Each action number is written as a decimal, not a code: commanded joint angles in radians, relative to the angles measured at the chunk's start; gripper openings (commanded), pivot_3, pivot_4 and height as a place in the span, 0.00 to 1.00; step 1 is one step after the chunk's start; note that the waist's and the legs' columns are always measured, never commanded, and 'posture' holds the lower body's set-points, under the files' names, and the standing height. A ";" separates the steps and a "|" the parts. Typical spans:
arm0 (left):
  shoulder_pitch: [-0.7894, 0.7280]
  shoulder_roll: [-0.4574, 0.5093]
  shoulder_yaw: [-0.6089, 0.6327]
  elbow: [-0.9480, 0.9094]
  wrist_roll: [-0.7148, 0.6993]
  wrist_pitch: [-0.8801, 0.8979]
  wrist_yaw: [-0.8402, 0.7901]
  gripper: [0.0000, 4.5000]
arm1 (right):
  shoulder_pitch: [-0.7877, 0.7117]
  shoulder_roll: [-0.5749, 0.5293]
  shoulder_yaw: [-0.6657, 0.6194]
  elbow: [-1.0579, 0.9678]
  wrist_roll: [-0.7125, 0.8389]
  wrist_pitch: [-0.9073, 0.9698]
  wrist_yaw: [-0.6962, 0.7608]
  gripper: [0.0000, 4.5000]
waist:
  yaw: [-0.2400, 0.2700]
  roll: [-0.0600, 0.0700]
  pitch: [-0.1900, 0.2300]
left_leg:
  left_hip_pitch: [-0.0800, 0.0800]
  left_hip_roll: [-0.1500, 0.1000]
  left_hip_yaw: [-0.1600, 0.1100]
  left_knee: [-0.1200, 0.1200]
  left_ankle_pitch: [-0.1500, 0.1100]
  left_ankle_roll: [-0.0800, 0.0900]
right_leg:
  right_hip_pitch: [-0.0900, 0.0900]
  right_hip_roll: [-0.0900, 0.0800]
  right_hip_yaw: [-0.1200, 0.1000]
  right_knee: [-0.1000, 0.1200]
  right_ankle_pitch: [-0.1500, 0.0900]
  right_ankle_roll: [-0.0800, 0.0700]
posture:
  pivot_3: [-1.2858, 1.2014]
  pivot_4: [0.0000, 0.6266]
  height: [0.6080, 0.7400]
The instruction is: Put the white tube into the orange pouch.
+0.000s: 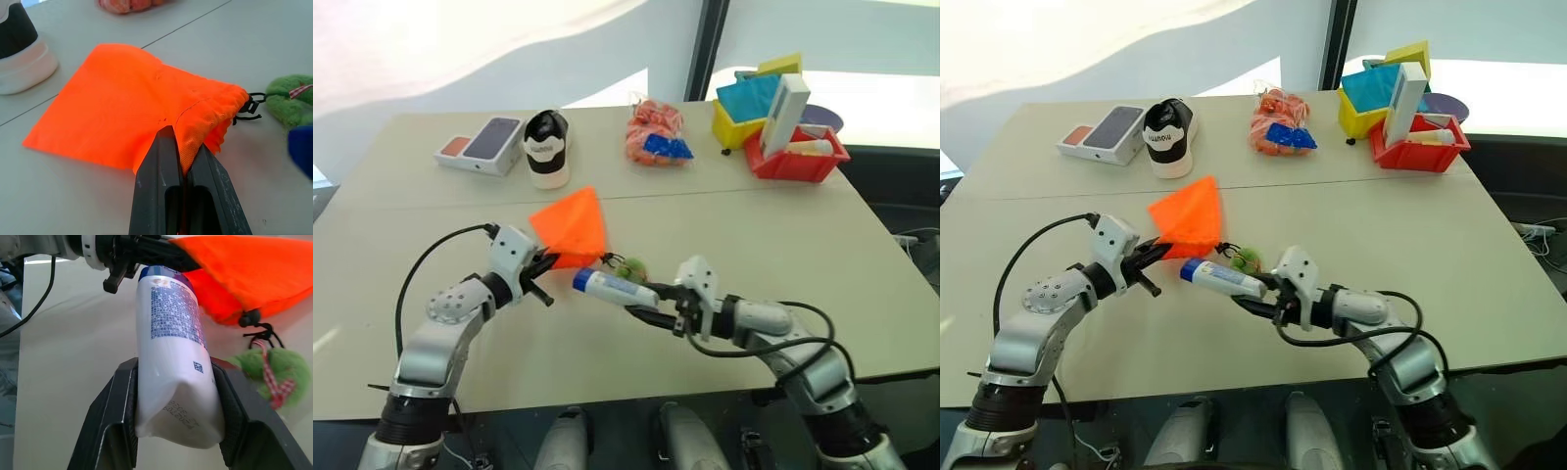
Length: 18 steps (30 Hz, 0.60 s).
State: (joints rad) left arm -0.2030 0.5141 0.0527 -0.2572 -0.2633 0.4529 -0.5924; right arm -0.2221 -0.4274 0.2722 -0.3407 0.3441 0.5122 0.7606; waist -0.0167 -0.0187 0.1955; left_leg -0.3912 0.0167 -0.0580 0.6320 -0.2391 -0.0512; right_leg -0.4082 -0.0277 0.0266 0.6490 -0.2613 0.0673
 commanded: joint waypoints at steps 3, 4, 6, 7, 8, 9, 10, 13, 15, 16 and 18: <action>-0.007 0.025 0.019 -0.048 -0.027 0.016 -0.018 0.00 | -0.049 0.079 0.020 0.057 -0.067 -0.066 -0.070 0.37 | 0.001 0.000 0.000 | 0.000 0.000 0.000 0.000 0.000 0.000 | 0.000 0.000 0.000 0.000 0.001 0.001 | 0.52 0.24 1.00; -0.007 0.027 0.019 -0.053 -0.031 0.021 -0.020 0.00 | -0.054 0.092 0.021 0.073 -0.082 -0.077 -0.084 0.37 | 0.001 0.000 0.000 | 0.000 0.000 0.000 -0.001 0.000 0.000 | 0.000 0.000 0.000 0.000 0.001 0.002 | 0.52 0.24 1.00; -0.007 0.030 0.019 -0.062 -0.037 0.029 -0.027 0.00 | -0.066 0.122 0.017 0.103 -0.102 -0.092 -0.115 0.37 | 0.000 0.000 0.000 | 0.000 0.000 -0.001 -0.001 0.000 0.000 | -0.001 0.000 0.000 0.000 0.001 0.002 | 0.52 0.24 1.00; -0.007 0.031 0.018 -0.066 -0.039 0.033 -0.028 0.00 | -0.071 0.137 0.011 0.114 -0.103 -0.093 -0.125 0.37 | 0.000 0.000 0.000 | 0.000 0.000 -0.001 -0.001 0.000 0.000 | -0.001 0.000 0.000 0.000 0.001 0.002 | 0.52 0.24 1.00; -0.008 0.032 0.017 -0.068 -0.039 0.035 -0.027 0.00 | -0.075 0.150 0.008 0.122 -0.105 -0.094 -0.134 0.37 | 0.000 0.000 0.000 | 0.000 0.000 -0.001 -0.001 0.000 0.000 | -0.001 0.000 0.000 0.000 0.001 0.002 | 0.52 0.24 1.00; -0.009 0.033 0.017 -0.069 -0.040 0.038 -0.027 0.00 | -0.079 0.160 0.006 0.130 -0.109 -0.096 -0.143 0.37 | 0.000 0.000 0.000 | 0.000 0.000 -0.001 -0.001 0.000 0.000 | -0.001 0.000 0.000 0.000 0.001 0.002 | 0.52 0.24 1.00; -0.009 0.034 0.014 -0.071 -0.041 0.040 -0.027 0.00 | -0.086 0.172 0.006 0.142 -0.120 -0.101 -0.158 0.37 | -0.001 0.000 0.000 | 0.000 0.000 -0.001 -0.001 0.000 0.000 | -0.001 0.000 0.000 0.000 0.001 0.002 | 0.52 0.24 1.00; -0.007 0.038 0.003 -0.078 -0.040 0.043 -0.032 0.00 | -0.107 0.202 0.001 0.173 -0.144 -0.106 -0.197 0.37 | -0.002 0.000 0.000 | 0.000 0.000 -0.001 -0.001 0.000 0.000 | -0.001 0.000 0.000 0.000 0.001 0.002 | 0.52 0.24 1.00; -0.004 0.038 -0.005 -0.090 -0.040 0.047 -0.034 0.00 | -0.114 0.213 0.001 0.178 -0.147 -0.101 -0.202 0.37 | -0.001 0.000 0.000 | 0.000 0.000 -0.001 -0.001 0.000 0.000 | -0.001 0.000 0.000 0.000 0.002 0.003 | 0.52 0.24 1.00; -0.004 0.038 -0.008 -0.094 -0.039 0.048 -0.034 0.00 | -0.115 0.212 0.007 0.176 -0.146 -0.100 -0.194 0.37 | -0.001 0.000 0.000 | 0.000 0.000 0.000 -0.001 0.000 0.000 | -0.001 0.000 0.000 0.000 0.002 0.003 | 0.52 0.24 1.00; -0.009 0.035 -0.013 -0.104 -0.039 0.055 -0.032 0.00 | -0.116 0.206 0.024 0.162 -0.144 -0.095 -0.173 0.37 | -0.001 0.000 0.000 | 0.000 0.000 0.000 -0.001 0.000 0.000 | -0.001 0.000 0.000 0.000 0.002 0.003 | 0.52 0.24 1.00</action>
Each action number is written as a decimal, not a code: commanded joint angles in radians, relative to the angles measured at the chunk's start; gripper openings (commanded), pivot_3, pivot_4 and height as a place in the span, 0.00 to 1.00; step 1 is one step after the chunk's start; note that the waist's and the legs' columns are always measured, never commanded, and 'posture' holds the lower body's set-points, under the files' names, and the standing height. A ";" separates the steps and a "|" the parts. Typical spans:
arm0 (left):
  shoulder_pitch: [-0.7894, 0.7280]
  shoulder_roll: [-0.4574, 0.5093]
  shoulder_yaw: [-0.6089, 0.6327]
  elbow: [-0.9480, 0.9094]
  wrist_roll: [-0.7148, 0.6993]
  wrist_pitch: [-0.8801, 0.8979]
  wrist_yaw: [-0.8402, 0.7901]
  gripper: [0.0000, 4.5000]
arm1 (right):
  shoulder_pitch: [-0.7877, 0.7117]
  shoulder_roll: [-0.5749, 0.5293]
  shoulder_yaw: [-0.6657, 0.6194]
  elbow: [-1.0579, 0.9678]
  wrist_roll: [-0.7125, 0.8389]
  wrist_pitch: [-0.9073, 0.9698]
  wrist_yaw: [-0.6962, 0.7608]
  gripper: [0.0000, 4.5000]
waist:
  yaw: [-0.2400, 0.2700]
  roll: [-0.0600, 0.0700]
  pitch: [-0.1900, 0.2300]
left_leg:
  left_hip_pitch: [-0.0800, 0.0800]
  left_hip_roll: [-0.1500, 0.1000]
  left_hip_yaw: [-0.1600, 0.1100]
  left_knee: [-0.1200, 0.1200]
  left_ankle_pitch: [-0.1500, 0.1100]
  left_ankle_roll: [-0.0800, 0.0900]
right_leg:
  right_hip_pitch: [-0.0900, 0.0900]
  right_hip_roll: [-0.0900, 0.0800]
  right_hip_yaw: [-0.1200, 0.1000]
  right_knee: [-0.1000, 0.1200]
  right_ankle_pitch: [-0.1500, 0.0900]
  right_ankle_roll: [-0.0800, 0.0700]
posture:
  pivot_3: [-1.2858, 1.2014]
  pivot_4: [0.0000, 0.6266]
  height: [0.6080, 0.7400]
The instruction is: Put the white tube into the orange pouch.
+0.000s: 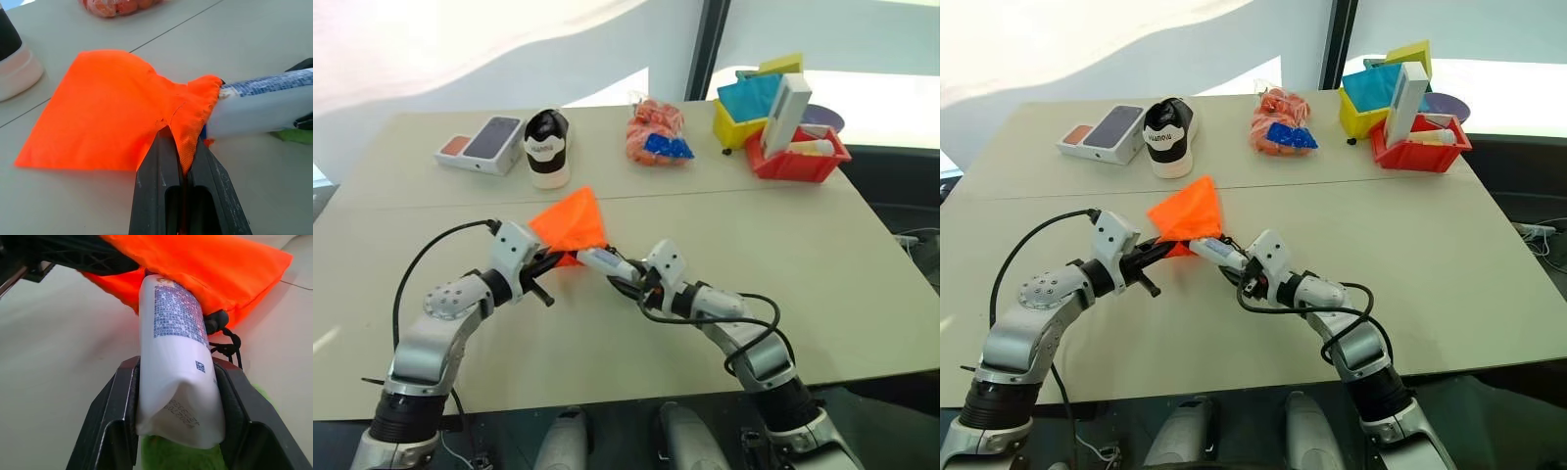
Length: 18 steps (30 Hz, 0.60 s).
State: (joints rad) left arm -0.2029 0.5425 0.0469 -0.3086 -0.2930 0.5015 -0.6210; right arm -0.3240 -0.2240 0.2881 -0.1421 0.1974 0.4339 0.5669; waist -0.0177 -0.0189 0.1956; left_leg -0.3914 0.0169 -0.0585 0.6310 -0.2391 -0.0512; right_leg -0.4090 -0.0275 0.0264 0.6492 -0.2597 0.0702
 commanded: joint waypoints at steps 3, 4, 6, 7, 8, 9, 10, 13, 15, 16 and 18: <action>-0.014 0.003 -0.017 -0.072 -0.016 0.022 -0.006 0.00 | -0.027 0.011 0.022 -0.043 -0.001 -0.008 0.025 0.37 | 0.000 0.000 0.000 | 0.000 0.000 0.000 0.000 0.000 0.000 | 0.000 0.000 0.000 0.000 0.000 0.000 | 0.52 0.24 1.00; -0.014 0.004 -0.021 -0.079 -0.018 0.026 -0.009 0.00 | -0.037 0.021 0.023 -0.034 -0.006 -0.008 0.017 0.37 | 0.000 0.000 0.000 | 0.000 0.000 0.000 0.000 0.000 0.000 | 0.000 0.000 0.000 0.000 0.000 0.000 | 0.52 0.24 1.00; -0.010 0.007 -0.032 -0.098 -0.022 0.035 -0.017 0.00 | -0.065 0.051 0.030 -0.001 -0.029 -0.014 -0.013 0.37 | -0.003 0.000 0.000 | 0.000 0.000 0.000 0.000 0.000 0.000 | 0.000 0.000 0.000 0.000 0.000 0.000 | 0.52 0.24 1.00; -0.006 0.008 -0.038 -0.108 -0.024 0.041 -0.020 0.00 | -0.081 0.068 0.034 0.020 -0.045 -0.017 -0.032 0.37 | -0.005 0.000 0.000 | 0.000 0.000 0.000 0.000 0.000 0.000 | 0.000 0.000 0.000 0.000 0.000 0.000 | 0.52 0.24 1.00; -0.004 0.008 -0.040 -0.115 -0.025 0.045 -0.022 0.00 | -0.092 0.080 0.037 0.033 -0.056 -0.019 -0.044 0.37 | -0.006 0.000 0.000 | 0.000 0.000 0.000 0.000 0.000 0.000 | 0.000 0.000 0.000 0.001 0.000 0.000 | 0.52 0.24 1.00; 0.000 0.008 -0.043 -0.123 -0.026 0.049 -0.024 0.00 | -0.105 0.093 0.039 0.050 -0.071 -0.017 -0.060 0.37 | -0.005 0.000 0.000 | 0.000 0.000 0.000 0.000 0.000 0.000 | 0.000 0.001 0.000 0.001 0.000 0.000 | 0.52 0.24 1.00; 0.003 0.009 -0.045 -0.129 -0.027 0.053 -0.025 0.00 | -0.115 0.105 0.039 0.062 -0.083 -0.015 -0.076 0.37 | -0.004 0.000 0.000 | 0.000 0.000 0.000 0.000 0.000 0.000 | -0.001 0.001 0.000 0.001 0.000 0.000 | 0.52 0.24 1.00; 0.009 0.011 -0.048 -0.144 -0.032 0.065 -0.029 0.00 | -0.143 0.143 0.036 0.094 -0.107 -0.007 -0.119 0.37 | -0.002 0.000 0.000 | 0.000 0.000 0.000 0.000 0.000 0.000 | -0.001 0.000 0.000 0.001 0.000 0.000 | 0.52 0.24 1.00; 0.015 0.014 -0.048 -0.154 -0.037 0.073 -0.034 0.00 | -0.155 0.160 0.040 0.105 -0.116 -0.005 -0.132 0.37 | -0.002 0.000 0.000 | 0.000 0.000 0.000 0.000 0.000 0.000 | -0.001 0.000 0.000 0.001 0.000 0.000 | 0.52 0.24 1.00; 0.016 0.015 -0.048 -0.156 -0.039 0.076 -0.036 0.00 | -0.158 0.164 0.041 0.108 -0.119 -0.005 -0.131 0.37 | -0.002 0.000 0.000 | 0.000 0.000 0.000 0.000 0.000 0.000 | -0.001 0.000 0.000 0.001 0.000 0.000 | 0.52 0.24 1.00; 0.024 0.020 -0.039 -0.171 -0.057 0.090 -0.045 0.00 | -0.189 0.191 0.042 0.133 -0.142 0.021 -0.169 0.37 | -0.003 0.000 0.000 | 0.000 0.000 0.000 0.000 0.000 0.000 | -0.001 0.000 0.000 0.001 0.000 0.000 | 0.52 0.24 1.00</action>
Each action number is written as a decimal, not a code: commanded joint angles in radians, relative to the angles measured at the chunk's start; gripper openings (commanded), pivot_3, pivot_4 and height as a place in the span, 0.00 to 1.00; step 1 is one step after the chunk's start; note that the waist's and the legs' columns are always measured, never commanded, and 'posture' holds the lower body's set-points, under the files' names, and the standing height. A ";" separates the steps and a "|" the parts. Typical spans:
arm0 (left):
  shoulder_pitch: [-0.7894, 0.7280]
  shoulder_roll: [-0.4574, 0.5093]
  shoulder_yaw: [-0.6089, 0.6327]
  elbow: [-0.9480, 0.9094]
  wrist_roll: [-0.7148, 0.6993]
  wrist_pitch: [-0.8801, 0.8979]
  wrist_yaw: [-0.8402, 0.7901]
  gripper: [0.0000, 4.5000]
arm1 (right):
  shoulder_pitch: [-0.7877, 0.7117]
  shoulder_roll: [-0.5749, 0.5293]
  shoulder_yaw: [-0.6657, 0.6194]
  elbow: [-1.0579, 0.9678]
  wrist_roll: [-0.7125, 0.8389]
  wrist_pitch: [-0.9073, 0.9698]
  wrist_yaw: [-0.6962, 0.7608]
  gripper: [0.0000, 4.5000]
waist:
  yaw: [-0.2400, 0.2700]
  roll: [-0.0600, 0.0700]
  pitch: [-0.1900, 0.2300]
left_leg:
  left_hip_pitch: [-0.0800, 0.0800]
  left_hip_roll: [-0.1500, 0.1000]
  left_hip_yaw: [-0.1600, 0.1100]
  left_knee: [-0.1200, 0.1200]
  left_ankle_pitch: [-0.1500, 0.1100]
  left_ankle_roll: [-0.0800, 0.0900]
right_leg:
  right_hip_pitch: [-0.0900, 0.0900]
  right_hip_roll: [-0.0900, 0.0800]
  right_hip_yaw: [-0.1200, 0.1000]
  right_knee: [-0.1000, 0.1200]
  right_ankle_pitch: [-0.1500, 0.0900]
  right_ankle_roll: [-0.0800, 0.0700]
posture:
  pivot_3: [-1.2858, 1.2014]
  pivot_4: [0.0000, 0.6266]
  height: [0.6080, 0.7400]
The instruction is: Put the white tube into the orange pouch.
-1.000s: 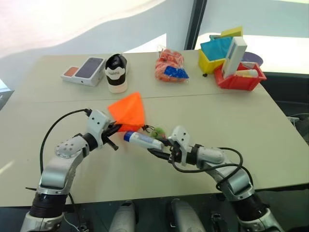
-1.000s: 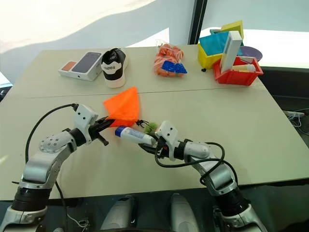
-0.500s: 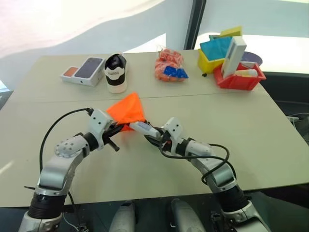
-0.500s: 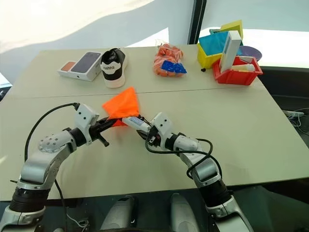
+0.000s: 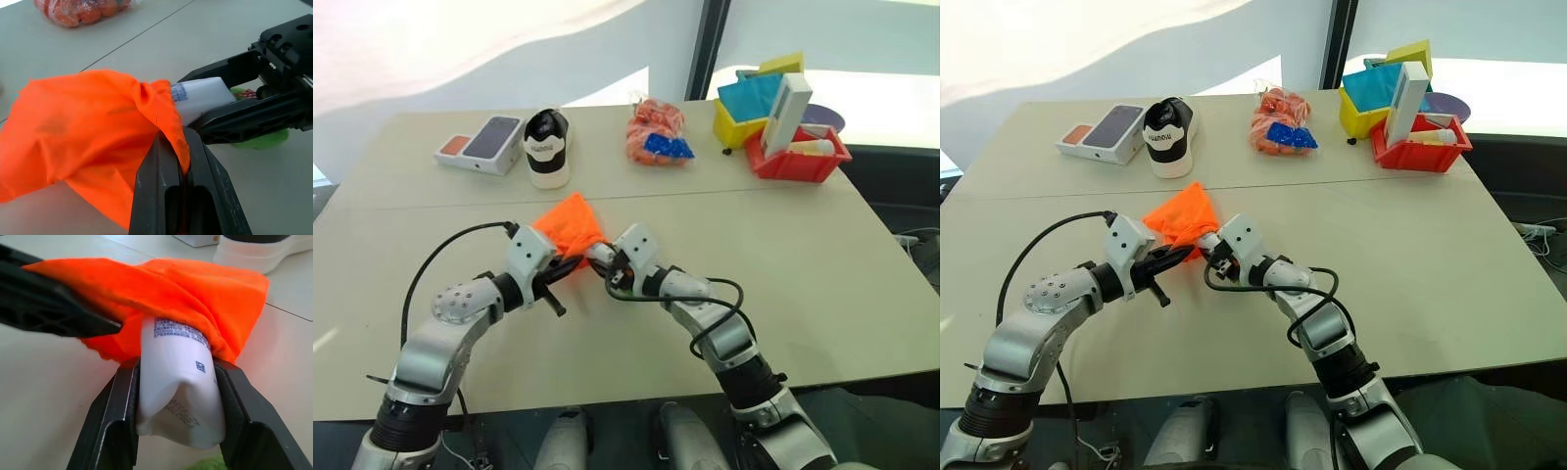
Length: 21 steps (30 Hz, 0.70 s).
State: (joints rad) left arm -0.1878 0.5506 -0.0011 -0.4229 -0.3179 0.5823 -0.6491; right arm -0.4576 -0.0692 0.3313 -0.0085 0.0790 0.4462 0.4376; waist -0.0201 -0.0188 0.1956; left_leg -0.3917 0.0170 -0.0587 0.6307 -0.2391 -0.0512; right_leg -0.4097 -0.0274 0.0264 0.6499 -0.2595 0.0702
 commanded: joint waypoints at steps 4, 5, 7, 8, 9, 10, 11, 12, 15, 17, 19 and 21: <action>0.017 0.020 0.016 -0.077 -0.058 0.028 -0.024 0.00 | -0.106 0.071 0.001 0.045 -0.046 0.017 -0.064 0.37 | -0.002 0.000 0.000 | 0.000 0.000 0.000 0.000 0.000 0.000 | 0.000 0.000 0.000 0.001 -0.001 -0.002 | 0.52 0.24 1.00; 0.020 0.021 0.016 -0.083 -0.065 0.033 -0.025 0.00 | -0.124 0.079 0.010 0.061 -0.054 0.019 -0.062 0.37 | -0.001 0.000 0.000 | 0.000 0.000 0.000 0.000 0.000 0.000 | -0.001 0.000 0.000 0.001 -0.001 -0.002 | 0.52 0.24 1.00; 0.023 0.024 0.015 -0.088 -0.073 0.035 -0.024 0.00 | -0.149 0.085 0.032 0.089 -0.077 0.012 -0.062 0.37 | -0.002 0.000 0.000 | 0.000 0.000 0.000 0.000 0.000 0.000 | -0.001 0.000 0.000 0.001 0.000 -0.001 | 0.52 0.24 1.00; 0.022 0.024 0.015 -0.088 -0.075 0.035 -0.023 0.00 | -0.158 0.086 0.044 0.102 -0.090 0.002 -0.061 0.37 | -0.001 0.000 0.000 | 0.000 0.000 0.000 0.000 0.000 0.000 | -0.001 0.000 0.000 0.001 0.000 -0.001 | 0.52 0.24 1.00; 0.023 0.023 0.014 -0.088 -0.076 0.035 -0.021 0.00 | -0.165 0.086 0.054 0.111 -0.101 -0.007 -0.059 0.37 | -0.001 0.000 0.000 | 0.000 0.000 0.000 0.000 0.000 0.000 | -0.001 0.000 0.000 0.001 0.000 0.000 | 0.52 0.24 1.00; 0.025 0.023 0.013 -0.086 -0.072 0.032 -0.019 0.00 | -0.170 0.085 0.066 0.117 -0.111 -0.012 -0.052 0.37 | -0.001 0.000 0.000 | 0.000 0.000 0.000 0.000 0.000 0.000 | -0.001 0.000 0.000 0.000 0.000 0.000 | 0.52 0.24 1.00; 0.028 0.023 0.013 -0.085 -0.069 0.030 -0.017 0.00 | -0.174 0.083 0.074 0.120 -0.116 -0.016 -0.043 0.37 | -0.001 0.000 0.000 | 0.000 0.000 0.000 0.000 0.000 0.000 | -0.001 0.000 0.000 0.000 0.000 0.000 | 0.52 0.24 1.00; 0.032 0.022 0.015 -0.084 -0.067 0.028 -0.013 0.00 | -0.173 0.078 0.083 0.118 -0.115 -0.019 -0.022 0.37 | -0.001 0.000 0.000 | 0.000 0.000 0.000 0.000 0.000 0.000 | -0.001 0.000 0.000 0.000 0.000 0.000 | 0.52 0.24 1.00; 0.046 0.022 0.028 -0.080 -0.064 0.021 -0.006 0.00 | -0.158 0.065 0.091 0.087 -0.096 -0.010 0.036 0.55 | -0.001 0.000 0.000 | 0.000 0.000 0.000 0.000 0.000 0.000 | 0.000 0.000 0.000 0.000 0.000 0.000 | 0.52 0.24 1.00; 0.057 0.019 0.045 -0.077 -0.068 0.019 0.000 0.00 | -0.147 0.054 0.090 0.060 -0.088 -0.001 0.060 0.73 | -0.001 0.000 0.000 | 0.000 0.000 0.000 0.000 0.000 0.000 | 0.000 0.000 0.000 0.000 0.000 -0.001 | 0.52 0.24 1.00; 0.065 0.004 0.083 -0.067 -0.096 0.024 0.011 0.00 | -0.128 0.029 0.090 0.014 -0.072 0.001 0.097 0.94 | 0.000 0.000 0.000 | 0.000 0.000 0.000 0.000 0.000 0.000 | -0.001 0.000 0.000 0.000 -0.001 -0.002 | 0.52 0.24 1.00; 0.065 -0.008 0.116 -0.054 -0.127 0.033 0.022 0.00 | -0.108 0.006 0.078 -0.039 -0.043 0.015 0.134 0.99 | 0.000 0.000 0.000 | 0.000 0.000 0.000 0.000 0.000 0.000 | -0.001 0.000 0.000 0.000 -0.001 -0.002 | 0.52 0.24 1.00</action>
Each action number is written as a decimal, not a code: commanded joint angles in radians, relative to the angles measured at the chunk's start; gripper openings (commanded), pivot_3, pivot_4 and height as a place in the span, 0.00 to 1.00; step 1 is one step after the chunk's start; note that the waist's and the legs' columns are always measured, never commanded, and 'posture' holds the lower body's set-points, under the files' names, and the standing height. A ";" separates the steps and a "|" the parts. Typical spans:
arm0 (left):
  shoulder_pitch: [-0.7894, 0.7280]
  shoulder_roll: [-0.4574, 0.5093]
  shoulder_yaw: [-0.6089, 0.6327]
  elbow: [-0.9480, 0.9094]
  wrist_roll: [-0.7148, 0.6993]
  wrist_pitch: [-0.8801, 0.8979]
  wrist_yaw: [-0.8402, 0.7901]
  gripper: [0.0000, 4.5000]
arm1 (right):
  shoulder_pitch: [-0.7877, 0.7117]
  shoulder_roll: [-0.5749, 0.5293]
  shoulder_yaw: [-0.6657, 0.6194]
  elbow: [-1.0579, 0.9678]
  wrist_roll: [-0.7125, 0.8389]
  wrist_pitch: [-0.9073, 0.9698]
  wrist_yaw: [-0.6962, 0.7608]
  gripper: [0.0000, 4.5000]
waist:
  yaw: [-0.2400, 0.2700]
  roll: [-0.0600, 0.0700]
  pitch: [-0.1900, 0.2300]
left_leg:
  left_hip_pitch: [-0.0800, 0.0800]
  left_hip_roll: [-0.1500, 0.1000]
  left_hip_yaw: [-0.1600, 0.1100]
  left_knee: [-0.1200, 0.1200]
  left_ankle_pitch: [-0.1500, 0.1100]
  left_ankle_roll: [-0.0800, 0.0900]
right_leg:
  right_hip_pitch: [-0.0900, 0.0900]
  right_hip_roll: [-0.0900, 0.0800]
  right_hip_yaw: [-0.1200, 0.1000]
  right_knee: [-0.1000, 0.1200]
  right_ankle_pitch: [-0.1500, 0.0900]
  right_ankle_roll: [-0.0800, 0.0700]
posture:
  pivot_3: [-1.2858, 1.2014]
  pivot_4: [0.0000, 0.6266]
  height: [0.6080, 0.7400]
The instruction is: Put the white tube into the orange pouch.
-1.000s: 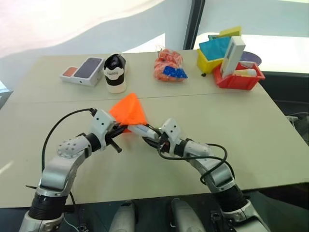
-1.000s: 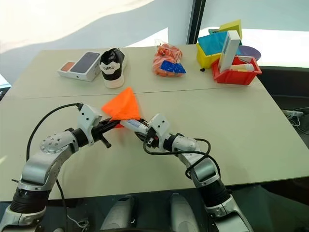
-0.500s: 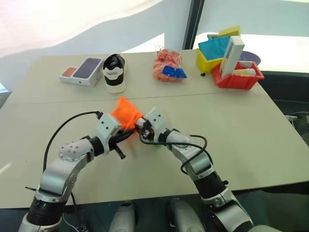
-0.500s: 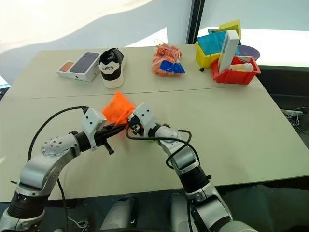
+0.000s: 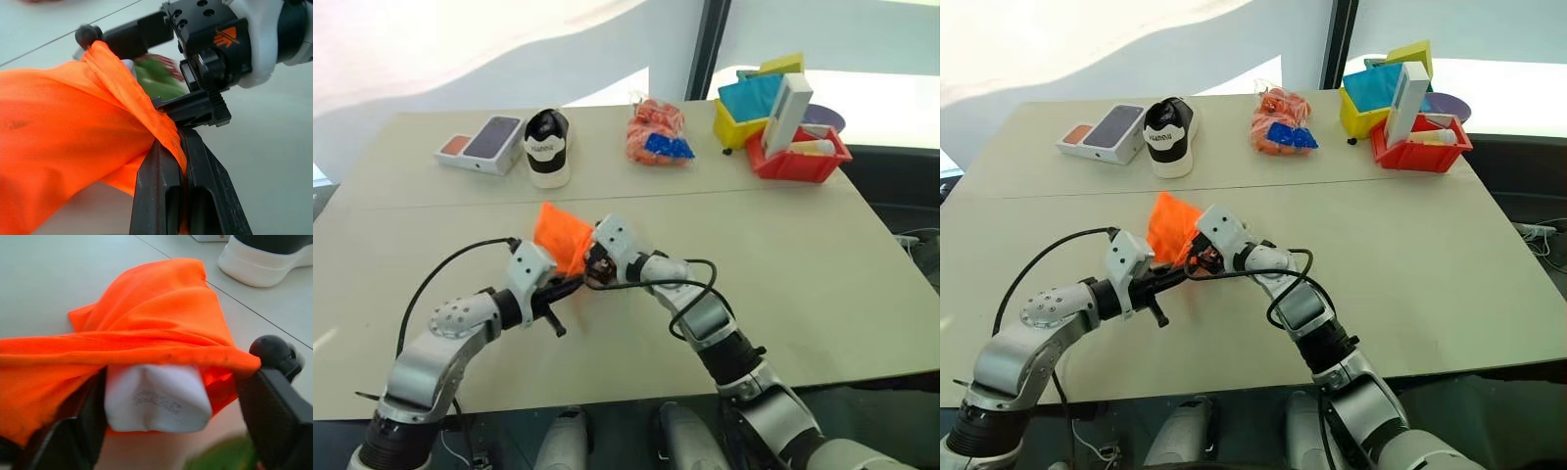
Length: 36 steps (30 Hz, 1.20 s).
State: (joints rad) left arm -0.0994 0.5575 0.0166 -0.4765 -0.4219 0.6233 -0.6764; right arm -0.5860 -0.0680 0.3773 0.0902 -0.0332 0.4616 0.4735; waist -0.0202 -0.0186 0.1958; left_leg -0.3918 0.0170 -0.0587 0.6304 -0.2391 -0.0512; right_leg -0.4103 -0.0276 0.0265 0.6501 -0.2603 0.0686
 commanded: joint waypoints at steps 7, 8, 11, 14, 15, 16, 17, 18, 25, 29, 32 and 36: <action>-0.029 -0.017 0.173 0.032 -0.169 0.039 0.059 0.00 | 0.107 -0.099 -0.026 -0.325 0.169 0.086 0.199 0.99 | 0.000 0.000 0.000 | 0.000 0.000 0.000 0.000 0.000 0.000 | 0.000 0.000 0.000 0.000 0.000 0.000 | 0.52 0.24 1.00; -0.030 -0.012 0.180 0.042 -0.189 0.043 0.057 0.00 | 0.117 -0.112 -0.029 -0.339 0.178 0.095 0.205 0.99 | 0.000 0.000 0.000 | 0.000 0.000 0.000 0.000 0.000 0.000 | 0.000 0.000 0.000 0.000 0.000 0.000 | 0.52 0.24 1.00; -0.030 0.007 0.187 0.089 -0.198 0.036 0.036 0.00 | 0.135 -0.116 -0.036 -0.346 0.202 0.141 0.209 0.99 | -0.011 0.000 0.000 | 0.001 0.002 -0.001 0.000 0.000 0.000 | 0.000 0.002 -0.001 0.000 -0.001 -0.001 | 0.52 0.24 1.00; -0.044 0.016 0.183 0.121 -0.188 0.025 0.027 0.00 | 0.119 -0.087 -0.013 -0.327 0.200 0.135 0.196 0.99 | -0.018 0.000 0.000 | 0.001 0.002 -0.001 -0.001 0.000 0.000 | 0.000 0.002 -0.001 0.001 -0.001 -0.002 | 0.52 0.24 1.00; -0.047 0.015 0.177 0.126 -0.181 0.019 0.027 0.00 | 0.112 -0.072 -0.003 -0.310 0.194 0.129 0.186 0.99 | -0.020 0.000 0.000 | 0.001 0.001 -0.001 0.000 0.000 0.000 | 0.000 0.002 -0.001 0.001 -0.001 -0.002 | 0.52 0.24 1.00; -0.047 0.011 0.168 0.127 -0.174 0.017 0.031 0.00 | 0.105 -0.051 0.015 -0.285 0.176 0.122 0.165 0.99 | -0.021 0.000 0.000 | 0.001 0.001 -0.001 0.000 0.000 0.000 | 0.000 0.001 -0.001 0.000 -0.001 -0.002 | 0.52 0.24 1.00; -0.047 0.007 0.161 0.124 -0.170 0.018 0.037 0.00 | 0.100 -0.035 0.031 -0.265 0.160 0.114 0.148 0.99 | -0.023 0.000 0.000 | 0.001 0.001 -0.001 0.000 0.000 0.000 | 0.000 0.001 -0.001 0.000 -0.001 -0.001 | 0.52 0.24 1.00; -0.045 0.004 0.158 0.126 -0.169 0.017 0.039 0.00 | 0.098 -0.021 0.046 -0.247 0.144 0.103 0.134 0.99 | -0.022 0.000 0.000 | 0.001 0.001 -0.001 0.000 0.000 0.000 | 0.000 0.001 0.000 0.000 -0.001 -0.001 | 0.52 0.24 1.00; -0.042 0.025 0.189 0.138 -0.207 0.073 0.032 0.00 | 0.130 -0.013 0.044 -0.302 0.130 0.086 0.085 0.99 | -0.021 0.000 0.000 | 0.000 0.000 -0.001 -0.001 0.000 0.000 | 0.000 0.000 -0.001 0.000 0.000 -0.001 | 0.52 0.24 1.00; -0.069 0.047 0.195 0.164 -0.215 0.086 0.022 0.00 | 0.159 -0.056 -0.017 -0.355 0.158 0.063 0.095 0.87 | -0.020 0.000 0.000 | 0.000 0.000 -0.001 -0.001 0.000 0.000 | 0.000 0.000 -0.001 0.000 -0.001 -0.002 | 0.52 0.24 1.00; -0.084 0.050 0.195 0.165 -0.222 0.100 0.023 0.00 | 0.195 -0.106 -0.038 -0.402 0.159 0.055 0.108 0.59 | -0.020 0.000 0.000 | 0.000 0.000 -0.001 0.000 0.000 0.000 | 0.000 0.000 -0.001 0.000 -0.001 -0.002 | 0.52 0.24 1.00; -0.082 0.053 0.204 0.149 -0.231 0.111 0.026 0.00 | 0.244 -0.187 -0.020 -0.472 0.179 0.033 0.179 0.12 | -0.023 0.000 0.000 | 0.000 0.000 -0.001 -0.001 0.000 0.000 | 0.000 0.000 0.000 -0.001 -0.001 -0.001 | 0.52 0.24 1.00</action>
State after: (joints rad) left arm -0.1725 0.5979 0.1855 -0.2952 -0.6309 0.7341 -0.6478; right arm -0.3475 -0.2408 0.3499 -0.3111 0.1237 0.5238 0.6157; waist -0.0437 -0.0190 0.1956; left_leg -0.3917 0.0173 -0.0594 0.6285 -0.2391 -0.0513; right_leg -0.4108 -0.0274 0.0260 0.6495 -0.2611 0.0676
